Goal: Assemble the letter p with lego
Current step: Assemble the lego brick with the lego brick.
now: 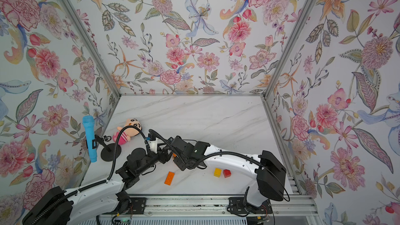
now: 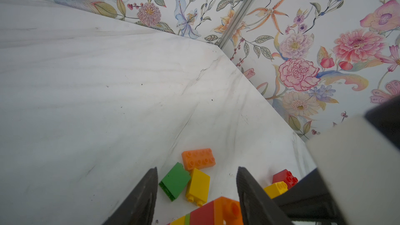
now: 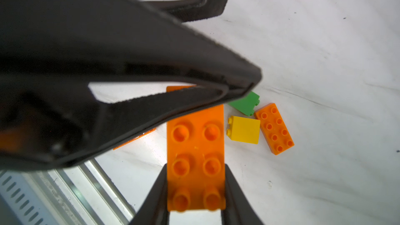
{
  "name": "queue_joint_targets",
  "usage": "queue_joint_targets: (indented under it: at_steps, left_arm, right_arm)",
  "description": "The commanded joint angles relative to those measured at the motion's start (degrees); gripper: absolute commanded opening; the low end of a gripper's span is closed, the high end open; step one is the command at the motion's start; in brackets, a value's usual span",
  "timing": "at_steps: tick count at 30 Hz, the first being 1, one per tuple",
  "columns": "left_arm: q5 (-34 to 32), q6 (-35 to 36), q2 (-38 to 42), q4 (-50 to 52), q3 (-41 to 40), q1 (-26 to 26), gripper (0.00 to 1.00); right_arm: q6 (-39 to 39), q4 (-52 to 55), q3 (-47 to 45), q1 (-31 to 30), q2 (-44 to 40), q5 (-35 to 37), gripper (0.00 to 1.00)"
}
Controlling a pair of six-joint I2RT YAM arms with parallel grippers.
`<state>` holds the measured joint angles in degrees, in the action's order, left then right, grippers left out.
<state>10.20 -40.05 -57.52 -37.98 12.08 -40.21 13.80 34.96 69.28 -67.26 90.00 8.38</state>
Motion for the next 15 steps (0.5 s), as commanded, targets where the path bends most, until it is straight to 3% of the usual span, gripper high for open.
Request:
queue_joint_targets:
  at_steps: [1, 15]
  left_arm:
    - [0.52, -0.02, -0.59, -1.60, -0.51, -0.67, 0.59]
    - [-0.65, 1.13, -2.10, 0.45, -1.27, -1.01, 0.50]
  right_arm:
    - [0.94, 1.38, -0.37, -0.41, 0.72, 0.75, 0.08]
    - [0.37, 1.52, 1.12, -0.15, 1.80, 0.54, 0.08]
